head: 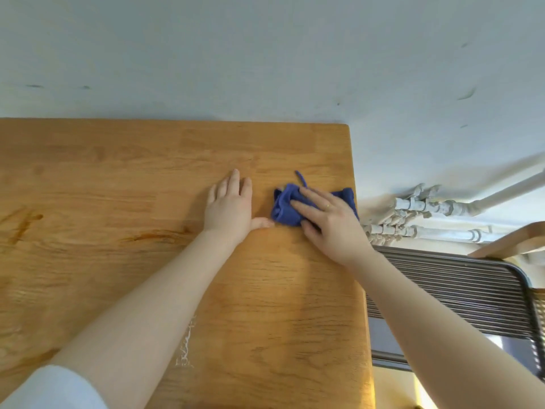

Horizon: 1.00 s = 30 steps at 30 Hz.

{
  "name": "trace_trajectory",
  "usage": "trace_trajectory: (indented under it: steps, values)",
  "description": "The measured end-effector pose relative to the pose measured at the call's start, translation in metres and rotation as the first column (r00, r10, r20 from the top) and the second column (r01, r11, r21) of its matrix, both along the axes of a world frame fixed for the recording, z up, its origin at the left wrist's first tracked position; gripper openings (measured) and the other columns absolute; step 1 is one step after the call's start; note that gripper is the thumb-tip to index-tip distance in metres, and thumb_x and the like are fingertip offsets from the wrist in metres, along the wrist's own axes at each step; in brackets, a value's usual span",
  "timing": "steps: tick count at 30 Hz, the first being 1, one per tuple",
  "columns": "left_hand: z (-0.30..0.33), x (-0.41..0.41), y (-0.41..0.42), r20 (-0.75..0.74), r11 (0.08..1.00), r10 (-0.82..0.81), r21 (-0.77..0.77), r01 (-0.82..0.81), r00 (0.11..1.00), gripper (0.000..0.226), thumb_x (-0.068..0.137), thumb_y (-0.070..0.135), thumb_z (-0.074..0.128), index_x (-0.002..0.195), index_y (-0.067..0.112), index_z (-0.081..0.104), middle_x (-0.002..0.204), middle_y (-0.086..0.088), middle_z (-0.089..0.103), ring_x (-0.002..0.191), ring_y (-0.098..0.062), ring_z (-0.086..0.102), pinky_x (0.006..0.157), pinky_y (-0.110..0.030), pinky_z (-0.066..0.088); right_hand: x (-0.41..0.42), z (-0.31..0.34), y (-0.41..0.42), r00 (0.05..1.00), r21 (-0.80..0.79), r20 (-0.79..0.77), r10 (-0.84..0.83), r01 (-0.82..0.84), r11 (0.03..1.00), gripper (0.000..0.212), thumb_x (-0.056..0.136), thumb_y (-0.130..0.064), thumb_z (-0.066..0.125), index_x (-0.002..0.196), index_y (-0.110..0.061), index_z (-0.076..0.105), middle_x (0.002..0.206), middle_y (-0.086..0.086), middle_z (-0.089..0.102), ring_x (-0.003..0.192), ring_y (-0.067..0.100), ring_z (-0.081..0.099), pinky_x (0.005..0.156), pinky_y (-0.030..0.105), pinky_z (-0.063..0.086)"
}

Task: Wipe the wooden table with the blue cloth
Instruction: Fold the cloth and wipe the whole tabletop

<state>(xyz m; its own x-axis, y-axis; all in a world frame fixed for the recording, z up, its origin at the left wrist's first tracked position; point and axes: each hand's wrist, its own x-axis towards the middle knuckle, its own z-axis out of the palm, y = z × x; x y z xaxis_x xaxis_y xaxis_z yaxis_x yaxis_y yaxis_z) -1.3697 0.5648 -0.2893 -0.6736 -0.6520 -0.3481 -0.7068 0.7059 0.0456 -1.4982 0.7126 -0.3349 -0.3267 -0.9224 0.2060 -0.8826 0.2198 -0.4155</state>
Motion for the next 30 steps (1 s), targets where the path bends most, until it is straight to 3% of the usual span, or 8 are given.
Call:
trace_trajectory:
  steps: [4,7,9,12,16,20,23,30]
  values:
    - [0.007,0.013,0.005,-0.095,0.994,0.074,0.083,-0.066,0.993,0.09,0.08,0.059,0.056,0.149,0.018,0.014,0.158,-0.005,-0.008,0.144,-0.029,0.006,0.116,-0.041,0.01,-0.023,-0.004,-0.032,0.982,0.063,-0.059,-0.178,0.182,0.981,0.037,0.087,-0.021,0.045,0.116,-0.007,0.063,0.126,0.019,0.058,0.114,0.043,0.054,0.089,0.051,0.047]
    - [0.031,0.034,0.005,-0.215,0.97,0.172,0.206,-0.127,0.961,0.082,0.084,0.047,0.061,0.149,0.02,0.019,0.158,0.001,-0.006,0.144,-0.03,0.006,0.115,-0.041,0.015,-0.01,0.003,-0.022,0.988,0.07,-0.052,-0.148,0.152,0.986,0.039,0.089,-0.022,0.04,0.115,-0.007,0.063,0.127,0.018,0.057,0.117,0.042,0.052,0.089,0.05,0.047]
    - [0.042,0.05,0.008,-0.174,0.97,0.127,0.227,-0.086,0.976,0.085,0.082,0.047,0.063,0.149,0.021,0.016,0.158,0.004,-0.006,0.144,-0.029,0.004,0.115,-0.041,0.015,0.011,0.009,0.004,0.996,0.057,-0.037,-0.084,0.086,0.995,0.042,0.091,-0.032,0.038,0.117,-0.011,0.063,0.129,0.014,0.057,0.121,0.038,0.05,0.094,0.047,0.043]
    - [0.041,0.07,0.02,0.024,0.963,0.015,0.268,-0.021,1.0,0.101,0.076,0.054,0.066,0.15,0.019,0.006,0.158,0.0,-0.012,0.145,-0.025,-0.005,0.117,-0.04,0.008,0.048,0.015,0.04,0.999,0.11,0.026,0.026,-0.029,0.994,0.045,0.093,-0.041,0.036,0.124,-0.017,0.059,0.136,0.009,0.051,0.127,0.033,0.044,0.1,0.044,0.035]
    - [0.027,0.085,0.042,0.1,0.971,-0.172,0.186,0.151,0.98,0.115,0.071,0.061,0.065,0.149,0.015,-0.006,0.155,-0.006,-0.021,0.144,-0.021,-0.014,0.116,-0.037,-0.003,0.032,0.008,0.044,0.982,0.119,0.06,0.178,-0.184,0.976,0.04,0.091,-0.035,0.043,0.121,-0.017,0.061,0.135,0.009,0.052,0.125,0.032,0.047,0.101,0.047,0.039]
    - [0.014,0.094,0.058,0.078,0.957,-0.173,0.249,0.149,0.982,0.118,0.07,0.067,0.06,0.149,0.014,-0.01,0.154,-0.005,-0.024,0.144,-0.021,-0.013,0.116,-0.036,-0.001,-0.011,0.003,0.015,0.997,0.063,0.057,-0.05,0.046,0.997,0.033,0.087,-0.021,0.055,0.117,-0.011,0.064,0.131,0.015,0.055,0.121,0.038,0.049,0.102,0.048,0.036]
    - [0.01,0.097,0.056,0.087,0.956,-0.216,0.222,0.193,0.972,0.121,0.069,0.067,0.062,0.148,0.012,-0.011,0.154,-0.007,-0.024,0.144,-0.021,-0.012,0.115,-0.033,-0.004,-0.018,0.007,-0.009,0.976,0.147,0.038,-0.216,0.208,0.967,0.033,0.092,-0.02,0.052,0.124,-0.015,0.059,0.139,0.012,0.048,0.127,0.04,0.041,0.103,0.05,0.034]
    - [0.014,0.099,0.055,0.033,0.95,-0.238,0.217,0.225,0.971,0.118,0.07,0.061,0.066,0.149,0.012,-0.007,0.155,-0.008,-0.02,0.145,-0.021,-0.01,0.116,-0.032,-0.004,0.081,0.015,0.054,0.998,0.143,0.001,-0.068,0.067,0.987,0.039,0.09,-0.027,0.038,0.121,-0.017,0.061,0.134,0.009,0.053,0.126,0.035,0.046,0.102,0.047,0.036]
